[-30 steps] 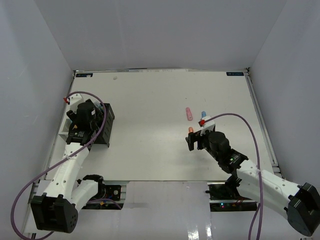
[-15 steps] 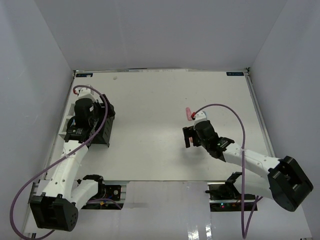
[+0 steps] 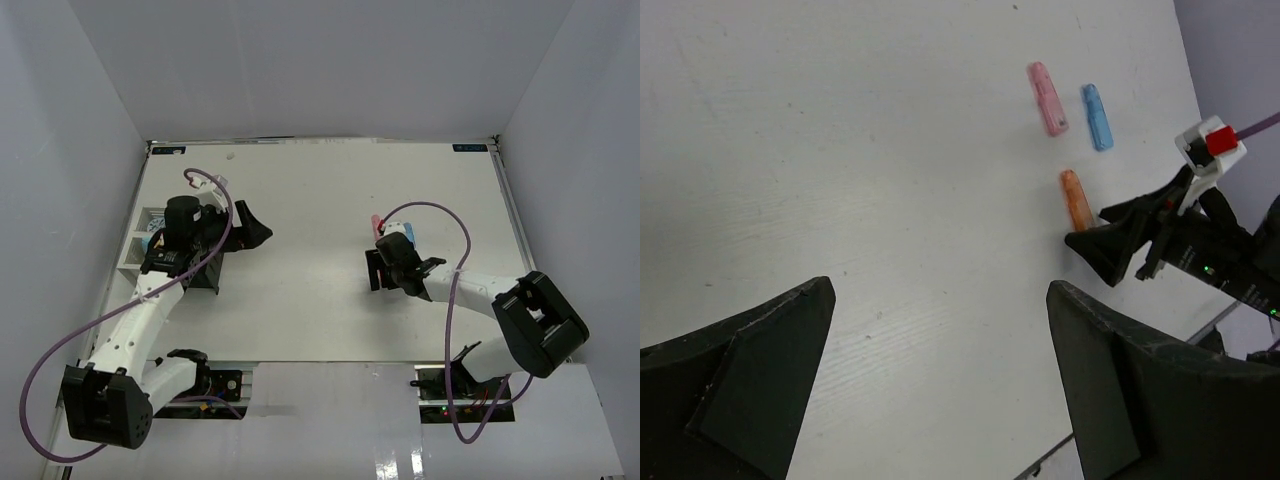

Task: Sort the stationery into containers
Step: Pick up the pen from the center of the board.

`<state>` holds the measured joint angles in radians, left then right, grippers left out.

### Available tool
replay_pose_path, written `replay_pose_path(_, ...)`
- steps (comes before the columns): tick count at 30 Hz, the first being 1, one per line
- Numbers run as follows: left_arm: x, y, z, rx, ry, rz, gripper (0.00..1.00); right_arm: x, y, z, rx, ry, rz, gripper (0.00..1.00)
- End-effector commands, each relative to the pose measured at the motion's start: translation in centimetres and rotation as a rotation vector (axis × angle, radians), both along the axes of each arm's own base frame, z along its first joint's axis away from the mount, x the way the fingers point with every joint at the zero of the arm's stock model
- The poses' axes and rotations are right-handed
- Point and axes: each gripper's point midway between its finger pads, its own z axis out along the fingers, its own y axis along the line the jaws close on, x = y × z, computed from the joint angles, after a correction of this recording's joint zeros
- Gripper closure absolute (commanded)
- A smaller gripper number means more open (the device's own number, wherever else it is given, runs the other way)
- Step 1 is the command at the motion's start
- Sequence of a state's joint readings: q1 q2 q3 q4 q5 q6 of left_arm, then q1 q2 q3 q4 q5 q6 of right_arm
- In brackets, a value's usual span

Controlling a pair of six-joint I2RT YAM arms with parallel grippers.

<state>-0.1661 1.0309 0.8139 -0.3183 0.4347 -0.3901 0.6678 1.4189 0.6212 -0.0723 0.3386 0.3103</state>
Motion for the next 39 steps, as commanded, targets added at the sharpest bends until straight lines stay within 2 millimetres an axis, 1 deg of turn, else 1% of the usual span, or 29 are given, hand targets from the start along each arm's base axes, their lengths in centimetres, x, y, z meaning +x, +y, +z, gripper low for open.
replay_pose_path(1, -1.7, -2.0, 0.5, -0.075, 0.011, -0.102, 0.02, 0.7, 0.0, -0.1, -0.006, -0.010, -0.032, 0.25)
replay_pose_path(2, -2.1, -2.6, 0.4, -0.081, 0.018, -0.122, 0.02, 0.7, 0.0, -0.2, -0.006, -0.009, -0.030, 0.31)
replay_pose_path(4, -2.5, -3.3, 0.0, -0.090, 0.040, -0.141, 0.02, 0.6, 0.1, -0.5, -0.005, -0.002, -0.016, 0.37)
replay_pose_path(5, -2.9, -4.1, -0.1, -0.091, 0.048, -0.167, 0.02, 0.5, 0.2, -0.6, -0.005, 0.000, -0.010, 0.47)
replay_pose_path(6, -3.0, -4.5, -0.3, -0.093, 0.065, -0.171, 0.02, 0.4, 0.5, -0.7, 0.001, 0.005, 0.006, 0.53)
replay_pose_path(7, -3.4, -5.4, -0.4, -0.092, 0.071, -0.196, 0.02, 0.4, 0.4, -0.7, -0.004, 0.004, 0.018, 0.65)
replay_pose_path(8, -3.6, -5.8, -0.5, -0.092, 0.080, -0.203, 0.02, 0.4, 0.5, -0.7, 0.000, 0.004, 0.024, 0.71)
replay_pose_path(9, -3.5, -6.2, -0.9, -0.094, 0.100, -0.202, 0.02, 0.4, 0.5, -0.5, 0.002, -0.002, 0.029, 0.76)
replay_pose_path(11, -3.8, -7.2, -1.0, -0.100, 0.112, -0.217, 0.02, 0.3, 0.6, -0.3, 0.005, -0.012, 0.040, 0.84)
replay_pose_path(13, -3.8, -7.9, -1.1, -0.118, 0.137, -0.212, 0.02, 0.1, 1.0, 0.7, 0.023, -0.047, 0.064, 0.89)
replay_pose_path(14, -4.1, -8.6, -1.0, -0.124, 0.139, -0.227, 0.02, -0.3, 1.0, 0.8, 0.019, -0.059, 0.087, 0.90)
replay_pose_path(15, -4.2, -9.0, -1.0, -0.129, 0.142, -0.229, 0.02, -0.1, 2.3, 2.5, 0.063, -0.124, 0.121, 0.90)
replay_pose_path(16, -4.2, -9.6, -1.1, -0.143, 0.154, -0.223, 0.02, -0.3, 2.7, 3.0, 0.074, -0.145, 0.142, 0.89)
replay_pose_path(17, -4.2, -9.9, -1.1, -0.151, 0.160, -0.216, 0.02, -1.0, 3.4, 3.4, 0.080, -0.164, 0.183, 0.88)
replay_pose_path(18, -4.0, -10.2, -0.8, -0.165, 0.154, -0.213, 0.02, -0.9, 4.2, 5.1, 0.122, -0.220, 0.205, 0.88)
replay_pose_path(20, -3.9, -11.1, -0.7, -0.186, 0.170, -0.205, 0.02, -1.7, 5.5, 6.5, 0.162, -0.269, 0.263, 0.87)
replay_pose_path(21, -3.8, -11.3, -0.6, -0.190, 0.171, -0.201, 0.02, -2.0, 6.1, 7.9, 0.198, -0.315, 0.289, 0.86)
replay_pose_path(22, -4.0, -12.0, -0.1, -0.197, 0.161, -0.212, 0.02, -2.2, 6.5, 8.5, 0.217, -0.333, 0.307, 0.85)
replay_pose_path(23, -3.7, -12.3, 0.2, -0.202, 0.160, -0.201, 0.02, -2.8, 7.1, 9.6, 0.256, -0.361, 0.337, 0.85)
replay_pose_path(24, -3.6, -12.7, 0.4, -0.209, 0.152, -0.202, 0.02, -3.0, 7.4, 10.2, 0.273, -0.377, 0.353, 0.84)
replay_pose_path(25, -3.9, -13.4, 0.6, -0.212, 0.152, -0.214, 0.02, -3.1, 7.8, 10.8, 0.296, -0.396, 0.362, 0.82)
replay_pose_path(26, -3.9, -13.8, 0.4, -0.215, 0.162, -0.212, 0.02, -3.7, 8.4, 11.8, 0.329, -0.413, 0.391, 0.82)
replay_pose_path(27, -3.6, -14.1, 0.8, -0.218, 0.152, -0.201, 0.02, -3.9, 8.7, 12.4, 0.346, -0.427, 0.402, 0.82)
replay_pose_path(28, -3.9, -14.8, 0.8, -0.220, 0.156, -0.214, 0.02, -4.0, 9.0, 13.0, 0.363, -0.443, 0.413, 0.81)
replay_pose_path(30, -3.7, -15.7, 1.0, -0.232, 0.170, -0.216, 0.02, -4.4, 9.4, 14.0, 0.392, -0.467, 0.434, 0.80)
replay_pose_path(31, -4.0, -16.3, 0.9, -0.235, 0.183, -0.226, 0.02, -4.6, 9.6, 14.5, 0.412, -0.483, 0.441, 0.80)
replay_pose_path(33, -3.8, -17.1, 0.8, -0.240, 0.193, -0.223, 0.02, -4.7, 9.8, 15.0, 0.430, -0.502, 0.447, 0.80)
replay_pose_path(35, -3.7, -17.9, 1.4, -0.245, 0.177, -0.223, 0.02, -4.9, 9.9, 15.2, 0.446, -0.512, 0.452, 0.78)
replay_pose_path(39, -3.5, -19.2, 1.5, -0.239, 0.165, -0.215, 0.02, -5.1, 10.1, 15.3, 0.455, -0.512, 0.458, 0.77)
